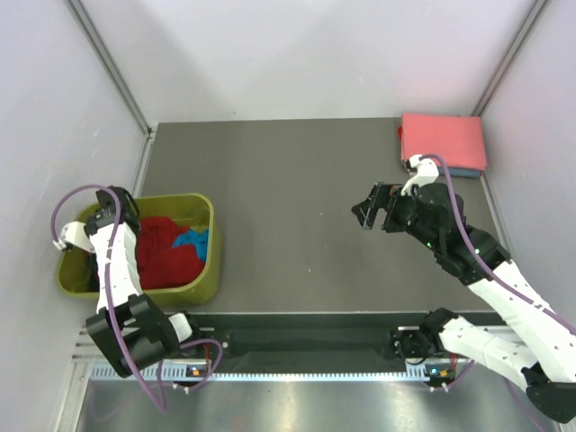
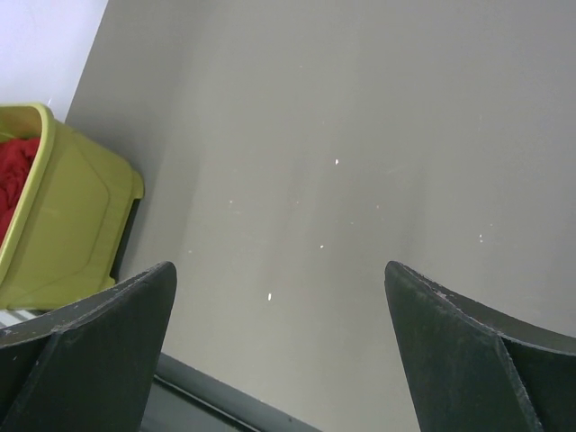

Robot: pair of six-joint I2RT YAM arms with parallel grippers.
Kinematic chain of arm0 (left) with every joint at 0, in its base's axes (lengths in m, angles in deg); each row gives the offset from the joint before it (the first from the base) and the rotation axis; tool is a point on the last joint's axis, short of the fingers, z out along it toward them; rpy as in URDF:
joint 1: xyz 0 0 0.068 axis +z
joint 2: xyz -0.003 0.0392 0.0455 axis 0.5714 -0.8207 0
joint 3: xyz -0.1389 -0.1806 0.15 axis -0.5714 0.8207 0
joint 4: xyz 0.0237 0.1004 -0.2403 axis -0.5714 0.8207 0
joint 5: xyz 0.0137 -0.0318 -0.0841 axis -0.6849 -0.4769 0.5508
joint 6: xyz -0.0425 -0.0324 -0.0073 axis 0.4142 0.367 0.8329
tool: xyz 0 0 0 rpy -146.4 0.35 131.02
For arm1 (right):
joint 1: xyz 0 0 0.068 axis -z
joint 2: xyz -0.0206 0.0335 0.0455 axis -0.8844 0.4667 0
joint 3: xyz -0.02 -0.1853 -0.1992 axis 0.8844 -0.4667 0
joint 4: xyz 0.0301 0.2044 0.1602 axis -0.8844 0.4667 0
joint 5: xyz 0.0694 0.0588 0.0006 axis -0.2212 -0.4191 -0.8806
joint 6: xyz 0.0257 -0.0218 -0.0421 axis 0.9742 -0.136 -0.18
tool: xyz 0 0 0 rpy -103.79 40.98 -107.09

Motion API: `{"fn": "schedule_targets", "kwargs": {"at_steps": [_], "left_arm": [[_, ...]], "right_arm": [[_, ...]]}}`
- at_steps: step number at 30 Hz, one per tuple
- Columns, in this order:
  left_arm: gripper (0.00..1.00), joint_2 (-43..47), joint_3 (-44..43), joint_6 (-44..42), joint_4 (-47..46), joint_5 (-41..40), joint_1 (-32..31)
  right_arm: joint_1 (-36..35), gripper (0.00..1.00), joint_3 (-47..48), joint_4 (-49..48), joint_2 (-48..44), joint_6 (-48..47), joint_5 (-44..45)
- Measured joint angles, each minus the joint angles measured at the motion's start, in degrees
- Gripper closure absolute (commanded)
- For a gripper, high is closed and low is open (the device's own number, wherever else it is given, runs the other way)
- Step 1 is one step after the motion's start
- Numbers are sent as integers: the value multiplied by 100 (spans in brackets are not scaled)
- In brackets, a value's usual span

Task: Fold and stack the t-shirts
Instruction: Grab the tshirt from the pile

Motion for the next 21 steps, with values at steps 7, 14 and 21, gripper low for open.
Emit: {"fn": "schedule_targets", "kwargs": {"at_steps": [7,14,21], "left_arm": [[75,-227,442,-55,-704,219,13],[100,-68,219,-704,-1084,317,17],[100,713,-1244,-1263,-1550,1303,17]], "right_arm": [[0,0,0,2,4,0,26],[0,0,0,0,61,0,105],[0,0,0,9,286,11,138]]}}
